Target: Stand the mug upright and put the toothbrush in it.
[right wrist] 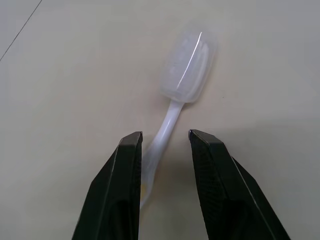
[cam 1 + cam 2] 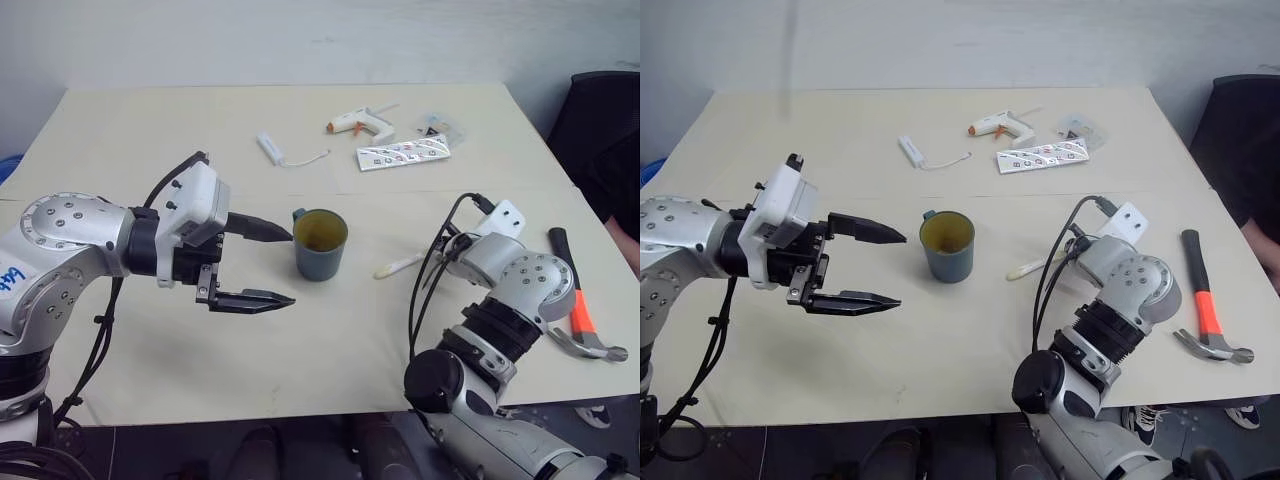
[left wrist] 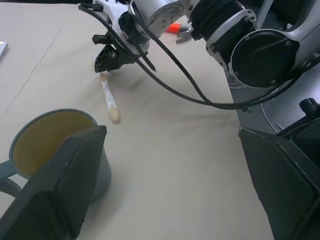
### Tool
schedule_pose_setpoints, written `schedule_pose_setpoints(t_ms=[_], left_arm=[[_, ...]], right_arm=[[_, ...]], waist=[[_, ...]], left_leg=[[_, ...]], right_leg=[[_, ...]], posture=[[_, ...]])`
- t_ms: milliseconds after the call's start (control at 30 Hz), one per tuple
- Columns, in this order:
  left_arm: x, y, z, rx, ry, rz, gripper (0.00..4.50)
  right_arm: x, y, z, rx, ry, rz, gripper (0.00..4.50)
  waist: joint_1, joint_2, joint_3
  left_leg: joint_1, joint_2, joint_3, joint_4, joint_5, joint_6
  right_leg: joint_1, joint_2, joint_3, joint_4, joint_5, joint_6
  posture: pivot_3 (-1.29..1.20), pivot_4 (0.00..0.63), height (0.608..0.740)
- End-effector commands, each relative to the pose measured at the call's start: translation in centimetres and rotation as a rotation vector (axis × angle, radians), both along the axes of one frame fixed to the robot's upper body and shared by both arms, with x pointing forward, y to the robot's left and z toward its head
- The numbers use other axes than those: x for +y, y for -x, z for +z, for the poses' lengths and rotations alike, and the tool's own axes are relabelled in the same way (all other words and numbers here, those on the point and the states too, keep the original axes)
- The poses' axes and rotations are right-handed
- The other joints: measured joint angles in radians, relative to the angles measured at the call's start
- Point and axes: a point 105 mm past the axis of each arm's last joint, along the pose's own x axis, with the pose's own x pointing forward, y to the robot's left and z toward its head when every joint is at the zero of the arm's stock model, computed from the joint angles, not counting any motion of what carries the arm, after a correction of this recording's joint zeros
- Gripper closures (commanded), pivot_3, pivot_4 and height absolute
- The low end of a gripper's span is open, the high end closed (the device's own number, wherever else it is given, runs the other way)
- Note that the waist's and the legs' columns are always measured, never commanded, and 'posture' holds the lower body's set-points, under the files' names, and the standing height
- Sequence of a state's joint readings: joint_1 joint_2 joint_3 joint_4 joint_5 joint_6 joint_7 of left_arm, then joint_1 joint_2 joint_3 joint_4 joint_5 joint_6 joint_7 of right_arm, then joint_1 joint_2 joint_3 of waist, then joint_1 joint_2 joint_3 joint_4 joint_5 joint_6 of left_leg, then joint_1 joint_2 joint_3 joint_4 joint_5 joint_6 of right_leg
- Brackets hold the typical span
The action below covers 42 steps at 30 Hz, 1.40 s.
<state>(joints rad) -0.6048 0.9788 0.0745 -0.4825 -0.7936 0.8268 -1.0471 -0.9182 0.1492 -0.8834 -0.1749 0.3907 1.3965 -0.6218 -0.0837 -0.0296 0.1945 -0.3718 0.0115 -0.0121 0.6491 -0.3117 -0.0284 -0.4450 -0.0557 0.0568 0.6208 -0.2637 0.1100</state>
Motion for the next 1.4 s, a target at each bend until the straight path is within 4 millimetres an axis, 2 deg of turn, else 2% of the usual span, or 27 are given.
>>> schedule_pose_setpoints(t_ms=[33, 133, 267, 433, 567, 700, 933, 1033, 1133, 1400], left_arm=[[0.0, 0.0, 0.4, -0.035, 0.009, 0.001, 0.0], [0.0, 0.0, 0.2, -0.035, 0.006, 0.0, 0.0], [-0.1, 0.1, 0.2, -0.037, 0.006, -0.002, 0.0], [-0.2, 0.1, 0.3, -0.04, 0.006, -0.004, 0.0], [-0.1, 0.1, 0.2, -0.039, 0.005, -0.002, 0.0], [-0.1, 0.1, 0.2, -0.04, 0.008, 0.001, 0.0], [-0.2, 0.0, 0.3, -0.044, 0.014, 0.004, 0.0], [-0.1, 0.0, 0.5, -0.047, 0.015, 0.006, 0.0], [-0.1, 0.0, 0.6, -0.048, 0.014, 0.007, 0.0], [0.0, -0.2, 0.8, -0.053, 0.012, 0.01, 0.0]], right_arm=[[0.3, 0.1, 0.9, -0.023, -0.024, 0.004, 2.96], [1.3, 0.3, 0.5, 0.004, -0.082, 0.017, 2.96], [2.8, -0.1, 0.9, -0.004, -0.119, 0.058, 2.96], [4.0, 0.0, -0.1, 0.049, -0.151, 0.08, 2.96], [5.2, -0.6, 0.2, 0.035, -0.163, 0.135, 2.96], [5.6, -0.5, -1.5, 0.092, -0.191, 0.139, 2.96], [5.7, -1.2, -2.4, 0.085, -0.224, 0.147, 2.96], [5.4, -1.1, -2.9, 0.097, -0.23, 0.131, 3.59], [5.3, -1.0, -3.1, 0.103, -0.235, 0.127, 4.47], [5.2, -0.9, -3.5, 0.105, -0.232, 0.133, 4.47]], waist=[[0.0, 0.0, 0.0], [0.0, 0.0, 0.0], [0.0, 0.0, 0.0], [0.0, 0.001, 0.001], [-0.003, 0.001, 0.001], [-0.004, 0.001, 0.0], [-0.011, -0.001, -0.001], [-0.017, -0.002, -0.001], [-0.023, -0.001, -0.001], [-0.025, -0.001, -0.001]], left_leg=[[0.0, 0.0, 0.0, 0.0, 0.0, 0.0], [0.0, 0.001, 0.0, -0.001, 0.0, 0.0], [0.0, 0.0, 0.0, 0.0, 0.0, 0.0], [0.0, 0.0, -0.001, -0.001, 0.0, 0.0], [0.0, 0.0, 0.0, -0.001, 0.0, 0.0], [0.001, 0.001, 0.001, -0.001, 0.0, 0.0], [0.002, 0.001, 0.001, 0.0, 0.0, 0.0], [0.002, 0.001, 0.001, 0.0, 0.0, 0.0], [0.002, 0.002, 0.001, 0.0, 0.0, 0.0], [0.002, 0.002, 0.0, -0.001, 0.0, 0.0]], right_leg=[[0.0, 0.0, 0.0, 0.0, 0.0, 0.0], [0.0, 0.001, 0.0, 0.0, 0.0, 0.0], [0.0, 0.0, 0.0, 0.0, 0.0, 0.0], [0.0, 0.0, 0.0, 0.0, 0.0, 0.0], [0.0, 0.0, 0.0, 0.0, 0.0, 0.0], [0.0, 0.001, 0.0, 0.0, 0.0, 0.0], [0.0, 0.001, 0.001, -0.001, 0.0, 0.0], [0.0, 0.002, 0.001, 0.0, 0.0, 0.0], [0.0, 0.002, 0.001, 0.0, 0.0, -0.001], [0.0, 0.002, 0.001, 0.0, 0.0, -0.001]], posture=[[0.0, 0.15, 0.74], [0.0, 0.15, 0.74], [0.0, 0.15, 0.74], [0.0, 0.15, 0.74], [0.0, 0.15, 0.74], [0.0, 0.15, 0.74], [0.0, 0.15, 0.74], [0.0, 0.15, 0.74], [0.0, 0.15, 0.74], [0.0, 0.15, 0.74]])
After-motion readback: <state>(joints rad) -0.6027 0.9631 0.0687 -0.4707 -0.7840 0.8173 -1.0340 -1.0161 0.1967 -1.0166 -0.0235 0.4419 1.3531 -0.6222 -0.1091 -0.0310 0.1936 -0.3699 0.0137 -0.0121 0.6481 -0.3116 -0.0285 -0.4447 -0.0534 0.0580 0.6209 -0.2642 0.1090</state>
